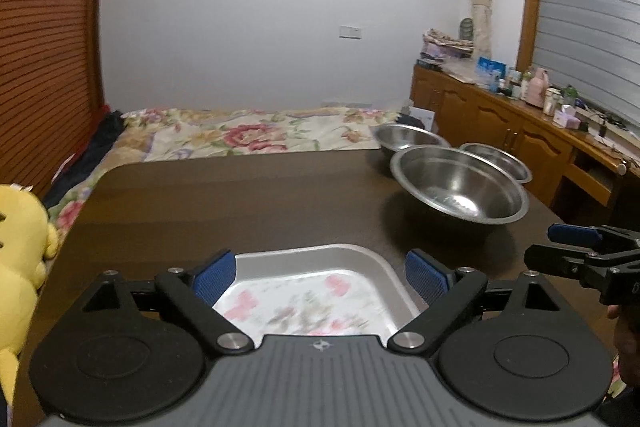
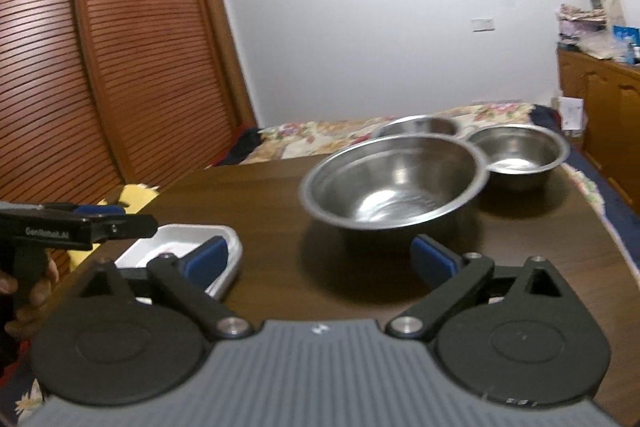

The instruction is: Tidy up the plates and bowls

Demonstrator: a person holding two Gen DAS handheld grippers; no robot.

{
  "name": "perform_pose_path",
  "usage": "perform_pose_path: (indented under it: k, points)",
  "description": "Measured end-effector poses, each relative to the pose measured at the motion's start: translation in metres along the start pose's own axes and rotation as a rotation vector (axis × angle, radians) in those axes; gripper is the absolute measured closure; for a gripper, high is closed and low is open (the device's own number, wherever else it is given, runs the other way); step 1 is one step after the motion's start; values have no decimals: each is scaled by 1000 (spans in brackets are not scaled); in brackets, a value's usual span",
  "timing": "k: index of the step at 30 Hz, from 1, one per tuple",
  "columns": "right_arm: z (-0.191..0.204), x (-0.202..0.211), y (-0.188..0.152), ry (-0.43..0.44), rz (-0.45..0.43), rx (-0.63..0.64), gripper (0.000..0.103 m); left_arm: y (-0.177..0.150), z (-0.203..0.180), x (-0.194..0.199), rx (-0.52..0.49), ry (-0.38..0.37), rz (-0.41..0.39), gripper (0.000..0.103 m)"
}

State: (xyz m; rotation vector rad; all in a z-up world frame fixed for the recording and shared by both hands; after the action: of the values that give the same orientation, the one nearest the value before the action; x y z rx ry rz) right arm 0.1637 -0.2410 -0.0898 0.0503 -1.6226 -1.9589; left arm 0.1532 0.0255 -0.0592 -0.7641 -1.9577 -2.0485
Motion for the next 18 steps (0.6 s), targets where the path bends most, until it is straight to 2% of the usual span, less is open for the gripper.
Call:
perform_pose_path:
  k: [6,13,18]
  points:
    - [-28,12,10,-59,-37,-3,4,16,-33,-13,-43,-51,-13,9]
    - [-52,16,22,-99,-65,3,4,32,-60,-26,-69,-76,-28,9]
    - [-68,6,29,-97,-80,-3,4,41,-74,-43,-75,-90,-23,9]
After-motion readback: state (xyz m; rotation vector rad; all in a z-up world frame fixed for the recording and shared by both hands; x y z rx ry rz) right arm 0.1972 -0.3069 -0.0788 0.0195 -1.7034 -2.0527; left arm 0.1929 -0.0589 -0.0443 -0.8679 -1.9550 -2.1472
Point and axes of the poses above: each gripper's, at about its wrist camera, not at the fingertips, and x roughly against the way its jaws point, z to its left, y to its top, the point moved 6 cm from there along -x, roughly the way its jaws point, and after that the axes turned 6 degrees about y, right-handed, at the moved point
